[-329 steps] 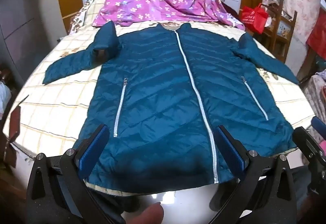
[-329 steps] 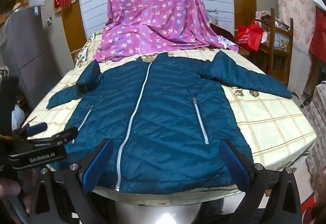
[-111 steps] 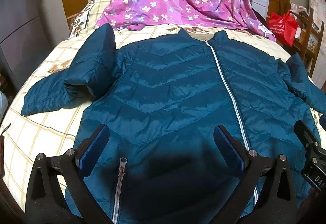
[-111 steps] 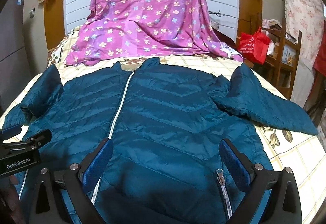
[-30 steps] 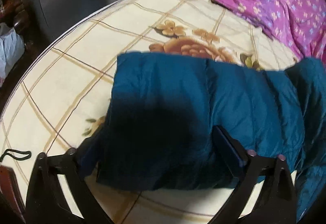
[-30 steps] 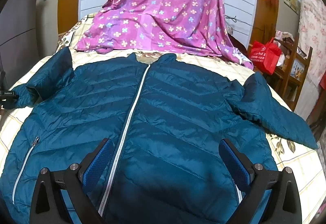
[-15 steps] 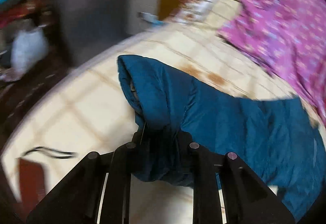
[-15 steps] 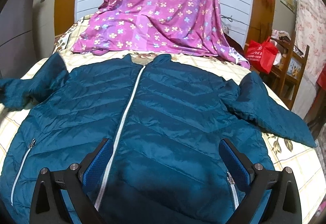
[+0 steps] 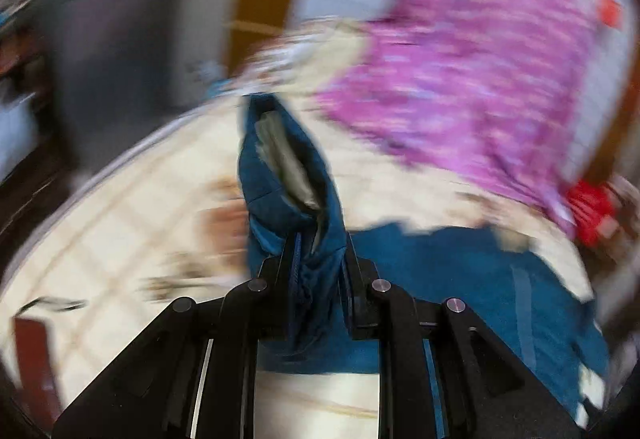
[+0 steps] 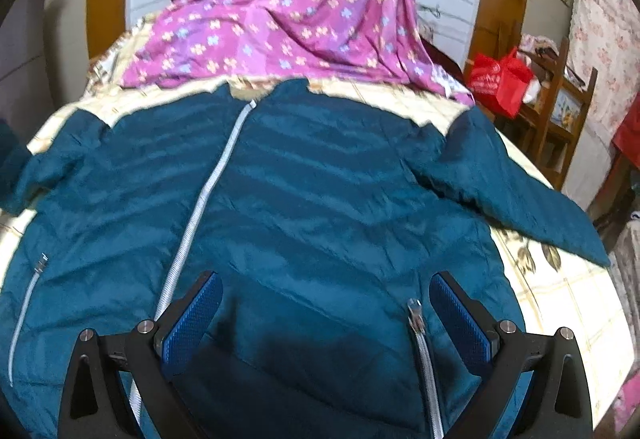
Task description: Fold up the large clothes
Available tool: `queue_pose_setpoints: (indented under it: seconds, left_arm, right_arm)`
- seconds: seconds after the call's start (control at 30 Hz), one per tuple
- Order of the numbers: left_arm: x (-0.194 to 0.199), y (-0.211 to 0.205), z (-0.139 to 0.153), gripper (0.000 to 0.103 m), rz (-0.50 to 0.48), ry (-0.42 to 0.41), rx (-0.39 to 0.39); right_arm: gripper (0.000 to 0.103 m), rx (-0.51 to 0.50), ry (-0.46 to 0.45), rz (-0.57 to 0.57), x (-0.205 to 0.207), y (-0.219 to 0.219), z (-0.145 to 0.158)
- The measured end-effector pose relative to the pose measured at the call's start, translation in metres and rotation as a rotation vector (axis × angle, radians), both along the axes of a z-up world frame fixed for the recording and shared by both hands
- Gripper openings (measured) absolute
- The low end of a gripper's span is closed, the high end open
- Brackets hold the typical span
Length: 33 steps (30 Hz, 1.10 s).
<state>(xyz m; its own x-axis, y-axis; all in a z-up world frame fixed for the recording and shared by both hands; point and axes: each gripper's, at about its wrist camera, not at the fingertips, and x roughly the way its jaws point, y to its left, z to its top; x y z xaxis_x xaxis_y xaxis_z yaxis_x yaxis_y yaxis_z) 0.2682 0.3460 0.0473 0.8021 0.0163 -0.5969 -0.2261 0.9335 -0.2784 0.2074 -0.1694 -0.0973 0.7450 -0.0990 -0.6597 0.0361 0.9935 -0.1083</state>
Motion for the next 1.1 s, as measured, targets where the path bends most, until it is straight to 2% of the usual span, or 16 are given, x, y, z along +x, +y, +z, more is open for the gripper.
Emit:
queue_pose_setpoints:
  seconds: [0.13,0.23,0.37,0.5,0.57,0.63,0.73,0.83,0.87,0.97,1.1]
  left_arm:
    - [0.028,-0.111,0.023,0.016,-0.230,-0.058,-0.029]
    - [0.048,-0.182,0.024,0.016,-0.345,-0.066,-0.048]
    - [0.086,-0.282,-0.007,0.016,-0.477,0.001,-0.073]
    - [0.097,-0.341,-0.040,0.016,-0.531,0.065,-0.069]
    - [0.099,-0.340,-0.059,0.016,-0.522,0.100,-0.114]
    - [0.090,-0.331,-0.071,0.016,-0.472,0.119,-0.117]
    - [0.076,-0.300,-0.081,0.016,-0.383,0.139,-0.104]
    - [0.059,-0.247,-0.084,0.017,-0.272,0.133,-0.111]
    - [0.053,-0.227,-0.084,0.019,-0.229,0.128,-0.109]
    - [0.042,-0.176,-0.090,0.036,-0.105,0.137,-0.117]
    - [0.026,-0.120,-0.095,0.038,0.032,0.126,-0.149]
  right_arm:
    - [0.103,0.012,0.044,-0.032,-0.001,-0.012,-0.006]
    - [0.103,0.022,0.056,-0.054,-0.004,-0.023,-0.006]
    - [0.103,0.033,0.064,-0.085,-0.006,-0.036,-0.004]
    - [0.103,0.055,0.075,-0.106,-0.010,-0.055,-0.004]
    - [0.103,0.072,0.079,-0.111,-0.011,-0.063,-0.004]
    - [0.103,0.098,0.068,-0.118,-0.012,-0.070,-0.001]
    - [0.103,0.118,0.050,-0.121,-0.012,-0.070,0.004]
    - [0.103,0.115,0.050,-0.108,-0.010,-0.059,0.003]
    - [0.103,0.115,0.050,-0.100,-0.009,-0.055,0.003]
    - [0.103,0.099,0.037,-0.073,-0.008,-0.040,0.002]
    - [0.103,0.093,-0.012,-0.022,-0.010,-0.017,0.006]
